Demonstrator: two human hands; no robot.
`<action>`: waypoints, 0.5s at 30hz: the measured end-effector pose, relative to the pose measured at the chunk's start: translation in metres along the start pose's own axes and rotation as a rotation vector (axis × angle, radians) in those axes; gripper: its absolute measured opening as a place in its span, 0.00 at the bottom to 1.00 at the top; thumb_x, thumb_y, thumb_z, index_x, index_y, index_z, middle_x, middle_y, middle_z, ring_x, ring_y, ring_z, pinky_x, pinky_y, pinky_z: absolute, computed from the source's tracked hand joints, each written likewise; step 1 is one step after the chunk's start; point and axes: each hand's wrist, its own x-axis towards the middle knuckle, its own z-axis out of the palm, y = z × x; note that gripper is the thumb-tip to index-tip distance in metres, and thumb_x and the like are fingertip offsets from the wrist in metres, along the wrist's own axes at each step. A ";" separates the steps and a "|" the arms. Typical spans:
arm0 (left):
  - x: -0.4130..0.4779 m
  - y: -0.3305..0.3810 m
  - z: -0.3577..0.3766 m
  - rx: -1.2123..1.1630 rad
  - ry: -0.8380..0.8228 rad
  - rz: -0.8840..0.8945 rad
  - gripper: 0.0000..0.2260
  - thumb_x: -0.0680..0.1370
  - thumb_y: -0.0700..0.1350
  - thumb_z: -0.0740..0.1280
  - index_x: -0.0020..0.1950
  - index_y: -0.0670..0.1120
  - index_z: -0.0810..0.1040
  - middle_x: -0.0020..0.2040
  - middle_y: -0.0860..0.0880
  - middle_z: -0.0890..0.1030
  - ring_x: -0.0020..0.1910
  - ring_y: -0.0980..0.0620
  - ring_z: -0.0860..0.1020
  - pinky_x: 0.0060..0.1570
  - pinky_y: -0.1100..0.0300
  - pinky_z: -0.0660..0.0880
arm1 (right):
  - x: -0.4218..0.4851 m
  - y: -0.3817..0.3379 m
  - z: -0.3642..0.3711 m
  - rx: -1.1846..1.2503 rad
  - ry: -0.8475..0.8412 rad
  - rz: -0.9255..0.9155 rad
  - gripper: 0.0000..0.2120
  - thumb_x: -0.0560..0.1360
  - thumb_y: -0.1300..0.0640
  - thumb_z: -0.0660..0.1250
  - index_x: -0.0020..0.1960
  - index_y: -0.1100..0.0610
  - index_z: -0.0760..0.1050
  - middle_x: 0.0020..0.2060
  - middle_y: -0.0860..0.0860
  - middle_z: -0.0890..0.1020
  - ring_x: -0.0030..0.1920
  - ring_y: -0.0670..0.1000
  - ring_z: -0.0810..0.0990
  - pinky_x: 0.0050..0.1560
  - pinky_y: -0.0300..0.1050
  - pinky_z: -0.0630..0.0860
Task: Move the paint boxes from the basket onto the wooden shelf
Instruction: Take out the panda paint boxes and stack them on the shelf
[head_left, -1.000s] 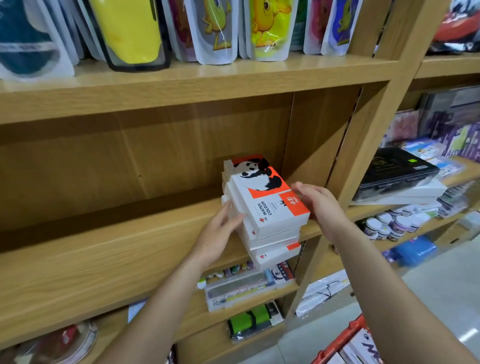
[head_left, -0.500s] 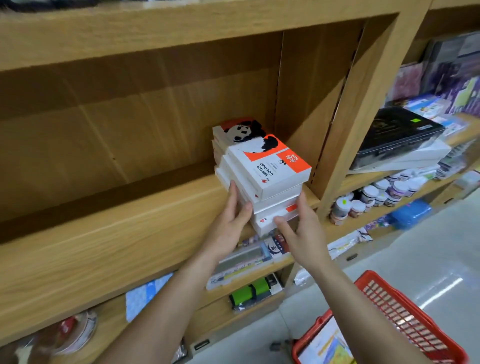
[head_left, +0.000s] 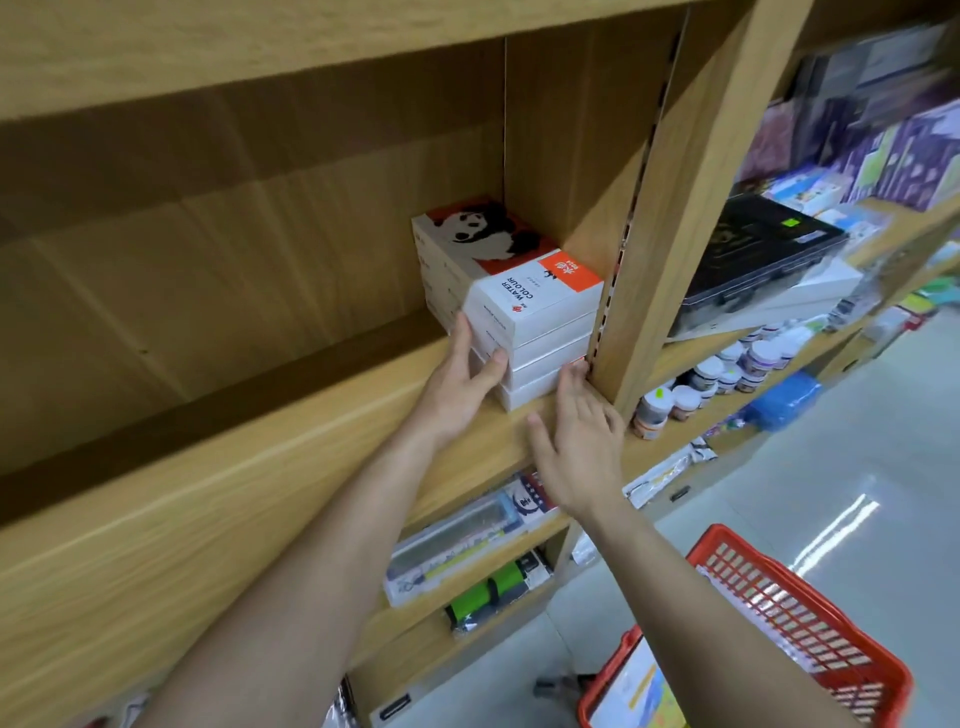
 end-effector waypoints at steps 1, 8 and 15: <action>0.002 -0.002 -0.002 -0.012 -0.007 -0.010 0.39 0.80 0.62 0.63 0.82 0.60 0.42 0.81 0.54 0.62 0.79 0.53 0.62 0.76 0.52 0.60 | 0.001 -0.004 0.003 -0.017 0.001 0.004 0.35 0.83 0.45 0.53 0.83 0.62 0.52 0.82 0.60 0.60 0.81 0.55 0.61 0.75 0.52 0.54; 0.001 -0.003 -0.017 0.045 -0.020 -0.071 0.39 0.76 0.60 0.69 0.82 0.59 0.53 0.79 0.55 0.67 0.76 0.54 0.67 0.76 0.46 0.63 | -0.002 -0.008 -0.006 -0.030 -0.096 0.001 0.39 0.83 0.40 0.56 0.84 0.61 0.47 0.84 0.59 0.53 0.83 0.54 0.55 0.78 0.52 0.50; -0.105 -0.009 0.010 0.309 0.008 0.225 0.08 0.79 0.48 0.67 0.58 0.54 0.80 0.52 0.63 0.79 0.50 0.65 0.78 0.53 0.63 0.77 | -0.069 0.051 -0.059 0.129 -0.066 0.166 0.22 0.82 0.47 0.64 0.72 0.56 0.75 0.70 0.53 0.76 0.71 0.55 0.74 0.68 0.48 0.69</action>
